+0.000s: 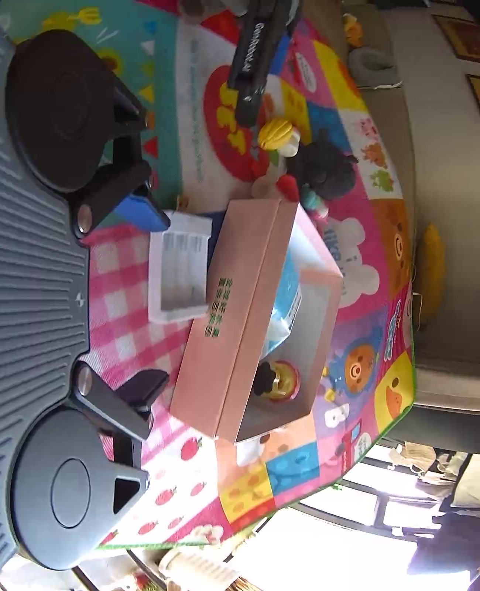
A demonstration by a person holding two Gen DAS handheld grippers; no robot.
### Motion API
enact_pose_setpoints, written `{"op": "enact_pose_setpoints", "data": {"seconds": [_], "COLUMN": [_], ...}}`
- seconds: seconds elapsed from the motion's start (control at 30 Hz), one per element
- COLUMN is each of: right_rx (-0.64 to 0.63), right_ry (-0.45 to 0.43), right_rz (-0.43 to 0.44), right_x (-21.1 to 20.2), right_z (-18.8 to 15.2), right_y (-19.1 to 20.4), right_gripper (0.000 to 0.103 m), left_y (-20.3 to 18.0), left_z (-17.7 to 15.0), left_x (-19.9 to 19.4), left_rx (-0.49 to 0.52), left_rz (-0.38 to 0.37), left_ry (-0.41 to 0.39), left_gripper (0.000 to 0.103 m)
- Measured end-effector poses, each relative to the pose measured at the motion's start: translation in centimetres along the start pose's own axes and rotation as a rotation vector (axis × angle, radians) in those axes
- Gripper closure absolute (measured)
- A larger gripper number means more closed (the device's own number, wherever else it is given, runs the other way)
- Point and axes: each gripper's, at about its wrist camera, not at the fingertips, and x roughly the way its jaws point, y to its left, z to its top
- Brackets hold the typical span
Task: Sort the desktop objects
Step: 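Lower the charger onto the mat by the box with the right tool while the left grasps the yellow corn, then carry the yellow corn toy with the left tool and set it on the mat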
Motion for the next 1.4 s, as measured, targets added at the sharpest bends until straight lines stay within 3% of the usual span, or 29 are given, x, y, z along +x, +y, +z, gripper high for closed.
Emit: {"op": "enact_pose_setpoints", "data": {"seconds": [0.1,0.23,0.3,0.6,0.67,0.73,0.83,0.93,1.13,1.4], "right_rx": [-0.053,-0.052,-0.024,-0.003,0.027,0.080,0.125,0.147,0.178,0.193], "right_ry": [-0.018,0.057,0.081,0.042,0.032,0.039,0.072,0.078,0.073,0.046], "right_rz": [0.015,0.070,0.091,0.059,0.040,0.038,0.031,0.038,0.029,0.024], "right_x": [1.4,4.0,4.5,1.0,0.5,0.6,1.4,1.5,1.5,1.1], "right_z": [0.5,1.4,1.5,-1.0,-1.4,-1.5,-1.4,-1.5,-1.6,-1.6], "right_y": [1.5,1.5,1.1,-0.1,-0.9,-1.7,-2.2,-2.6,-2.9,-3.1], "right_gripper": [0.001,0.001,0.013,0.012,0.012,0.012,0.012,0.012,0.009,0.007], "left_y": [0.1,0.1,0.0,0.1,0.3,0.0,-0.1,-0.2,-2.2,-7.2], "left_z": [-0.1,0.1,0.4,1.9,2.1,2.2,2.3,2.2,0.4,-3.9], "left_x": [-0.2,0.0,0.6,4.4,4.7,5.1,5.3,4.6,0.5,-4.4], "left_rx": [0.016,0.052,0.068,0.090,0.081,0.087,0.084,0.078,0.061,0.135], "left_rz": [0.000,-0.002,0.006,-0.002,-0.011,-0.013,-0.005,-0.002,-0.082,-0.249], "left_ry": [-0.006,-0.043,-0.058,-0.031,-0.025,-0.014,-0.013,-0.021,-0.029,0.015], "left_gripper": [0.001,0.001,0.001,0.002,0.009,0.027,0.038,0.039,0.039,0.039]}}
